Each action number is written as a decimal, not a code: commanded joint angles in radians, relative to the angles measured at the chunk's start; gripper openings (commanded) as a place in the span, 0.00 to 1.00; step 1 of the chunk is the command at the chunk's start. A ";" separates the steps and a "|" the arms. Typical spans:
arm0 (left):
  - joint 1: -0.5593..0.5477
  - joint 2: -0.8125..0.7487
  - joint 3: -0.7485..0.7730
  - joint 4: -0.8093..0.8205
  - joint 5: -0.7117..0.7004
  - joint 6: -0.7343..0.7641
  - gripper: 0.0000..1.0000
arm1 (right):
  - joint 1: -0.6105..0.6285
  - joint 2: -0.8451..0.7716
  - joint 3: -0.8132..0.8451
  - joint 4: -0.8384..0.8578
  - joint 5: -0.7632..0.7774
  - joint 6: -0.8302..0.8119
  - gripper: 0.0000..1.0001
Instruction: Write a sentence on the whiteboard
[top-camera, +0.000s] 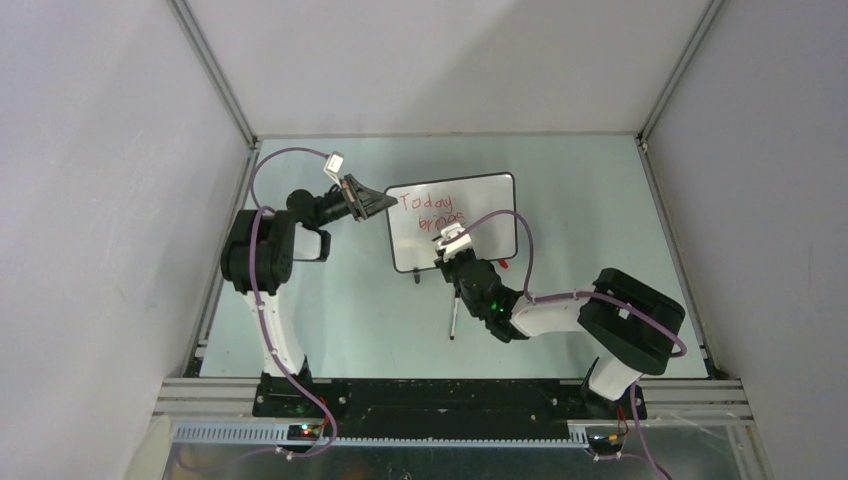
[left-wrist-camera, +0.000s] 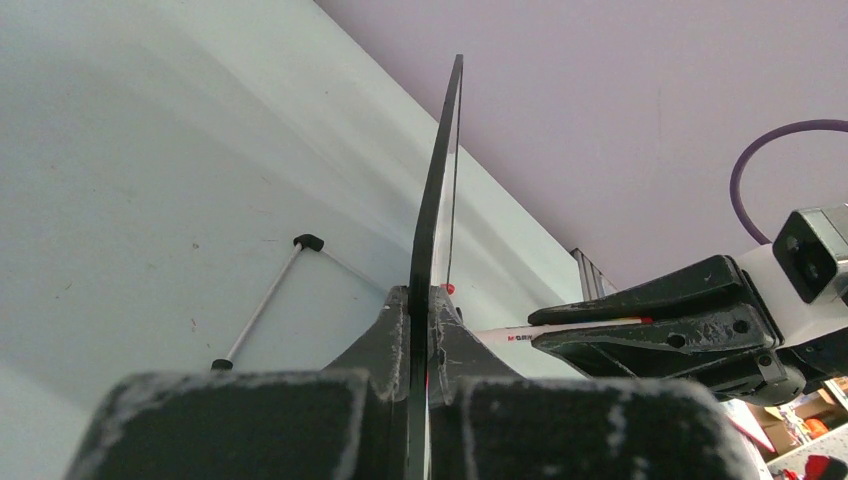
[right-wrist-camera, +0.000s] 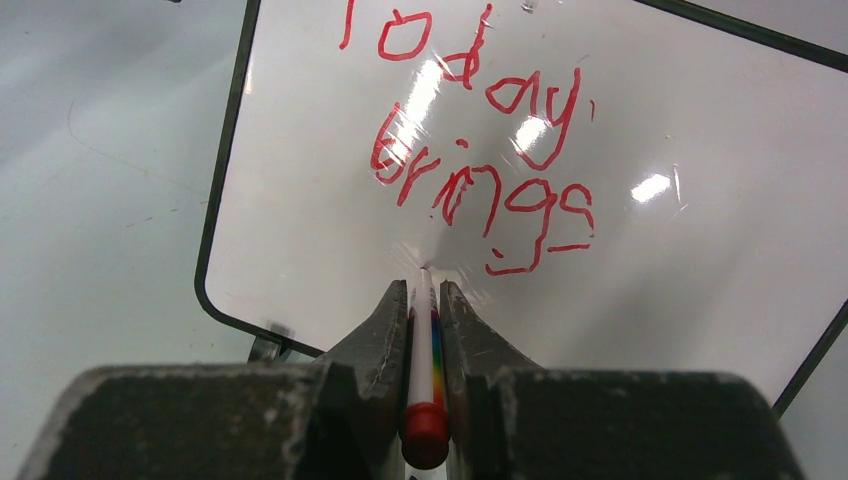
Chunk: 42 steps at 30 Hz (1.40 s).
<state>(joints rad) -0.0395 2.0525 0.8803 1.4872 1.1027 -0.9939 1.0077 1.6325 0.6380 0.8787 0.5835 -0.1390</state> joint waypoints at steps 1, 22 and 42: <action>0.007 -0.003 0.018 0.047 -0.012 0.020 0.00 | -0.003 0.012 0.037 0.022 0.013 0.006 0.00; 0.007 -0.003 0.016 0.047 -0.011 0.021 0.00 | 0.007 -0.019 0.037 -0.071 -0.013 0.026 0.00; 0.007 -0.006 0.013 0.047 -0.013 0.024 0.00 | 0.005 -0.021 0.036 -0.062 0.084 -0.013 0.00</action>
<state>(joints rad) -0.0395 2.0525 0.8803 1.4872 1.0981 -0.9932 1.0199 1.6283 0.6460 0.8116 0.6094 -0.1322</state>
